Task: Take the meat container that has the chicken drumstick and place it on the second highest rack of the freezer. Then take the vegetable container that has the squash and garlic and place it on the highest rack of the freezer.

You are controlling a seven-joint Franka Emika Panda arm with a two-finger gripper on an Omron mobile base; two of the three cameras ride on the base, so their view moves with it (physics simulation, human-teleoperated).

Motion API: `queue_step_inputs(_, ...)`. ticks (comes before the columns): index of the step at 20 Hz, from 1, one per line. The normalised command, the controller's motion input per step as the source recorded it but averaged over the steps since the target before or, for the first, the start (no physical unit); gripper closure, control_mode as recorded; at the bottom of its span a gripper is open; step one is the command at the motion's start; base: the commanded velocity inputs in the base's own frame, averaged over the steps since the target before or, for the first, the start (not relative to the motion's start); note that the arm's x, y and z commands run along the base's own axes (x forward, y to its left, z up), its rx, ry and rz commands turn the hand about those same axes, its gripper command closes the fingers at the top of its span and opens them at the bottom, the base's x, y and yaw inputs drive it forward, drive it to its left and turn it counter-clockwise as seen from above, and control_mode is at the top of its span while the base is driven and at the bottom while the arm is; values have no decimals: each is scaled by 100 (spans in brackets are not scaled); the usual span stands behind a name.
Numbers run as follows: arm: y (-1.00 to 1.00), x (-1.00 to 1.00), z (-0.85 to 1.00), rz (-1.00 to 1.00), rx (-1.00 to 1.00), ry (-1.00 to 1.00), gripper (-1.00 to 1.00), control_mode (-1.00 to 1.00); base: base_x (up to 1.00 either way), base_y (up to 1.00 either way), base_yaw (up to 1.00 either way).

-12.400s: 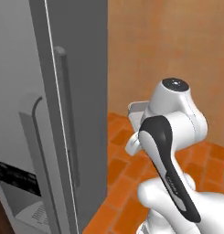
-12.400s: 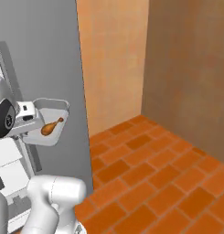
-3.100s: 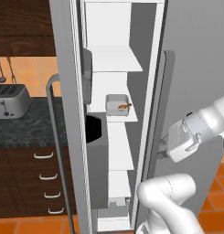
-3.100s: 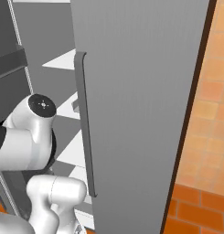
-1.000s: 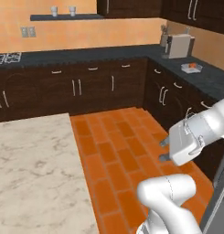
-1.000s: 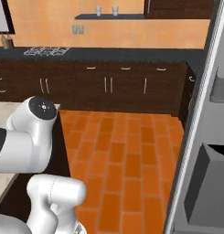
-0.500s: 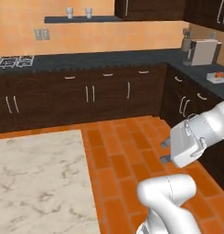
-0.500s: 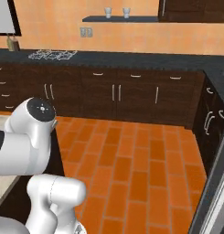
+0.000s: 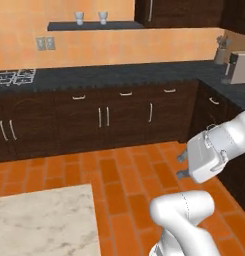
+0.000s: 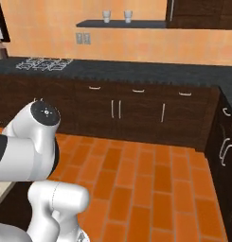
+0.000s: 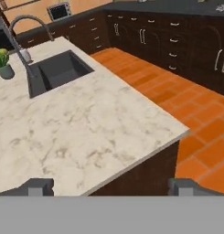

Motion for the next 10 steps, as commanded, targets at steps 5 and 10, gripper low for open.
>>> queue_step_inputs(5,0,0,0,0,0,0,-100,100,100,-15,-39)
queue_step_inputs(10,0,0,0,0,0,0,-100,100,100,0,-56)
